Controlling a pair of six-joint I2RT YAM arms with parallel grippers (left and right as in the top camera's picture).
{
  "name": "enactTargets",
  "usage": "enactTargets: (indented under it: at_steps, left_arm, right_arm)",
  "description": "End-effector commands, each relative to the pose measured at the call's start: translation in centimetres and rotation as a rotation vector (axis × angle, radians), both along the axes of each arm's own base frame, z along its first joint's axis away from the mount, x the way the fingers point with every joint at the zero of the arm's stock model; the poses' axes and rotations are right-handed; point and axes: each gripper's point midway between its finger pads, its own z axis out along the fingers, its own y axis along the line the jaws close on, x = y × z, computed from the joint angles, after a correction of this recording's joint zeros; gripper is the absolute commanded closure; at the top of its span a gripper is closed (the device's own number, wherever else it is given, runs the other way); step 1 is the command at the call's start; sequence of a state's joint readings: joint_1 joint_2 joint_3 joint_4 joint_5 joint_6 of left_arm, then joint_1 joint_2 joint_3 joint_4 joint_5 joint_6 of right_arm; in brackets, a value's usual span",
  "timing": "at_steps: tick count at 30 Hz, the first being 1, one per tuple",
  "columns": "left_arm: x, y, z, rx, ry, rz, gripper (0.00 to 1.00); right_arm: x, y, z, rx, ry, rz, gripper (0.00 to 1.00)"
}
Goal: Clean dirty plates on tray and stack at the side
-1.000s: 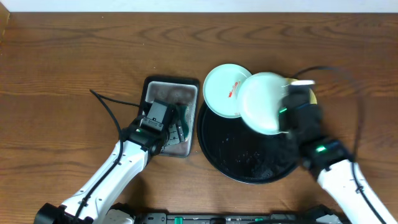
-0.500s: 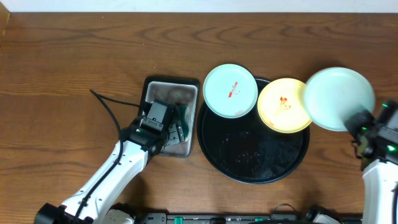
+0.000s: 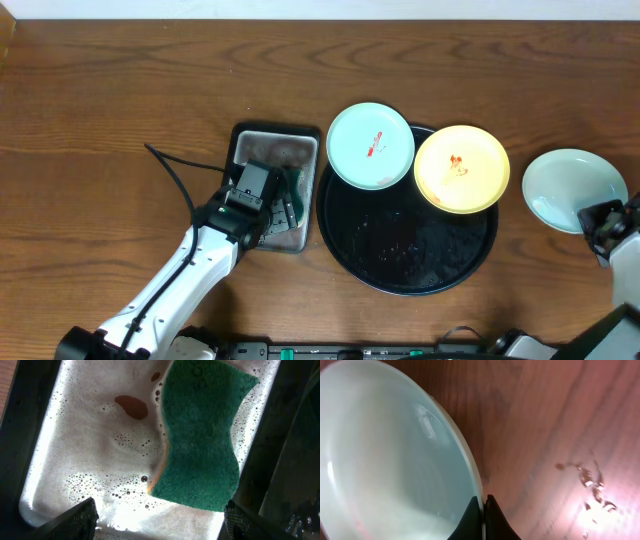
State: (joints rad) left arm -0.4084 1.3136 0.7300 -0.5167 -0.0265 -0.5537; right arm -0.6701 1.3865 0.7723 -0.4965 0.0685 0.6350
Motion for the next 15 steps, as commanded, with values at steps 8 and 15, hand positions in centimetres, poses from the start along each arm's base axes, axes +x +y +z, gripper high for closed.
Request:
enactTargets:
  at_steps: [8,15]
  left_arm:
    - [0.3,0.1,0.0,0.003,-0.003,0.015,0.18]
    - [0.2,0.1,0.0,0.003,-0.003,0.015,0.18]
  right_arm:
    - [8.3,4.5,2.5,0.084,-0.325,0.475,0.39]
    - [11.9,12.2,4.1,0.011,-0.420,0.967,0.34]
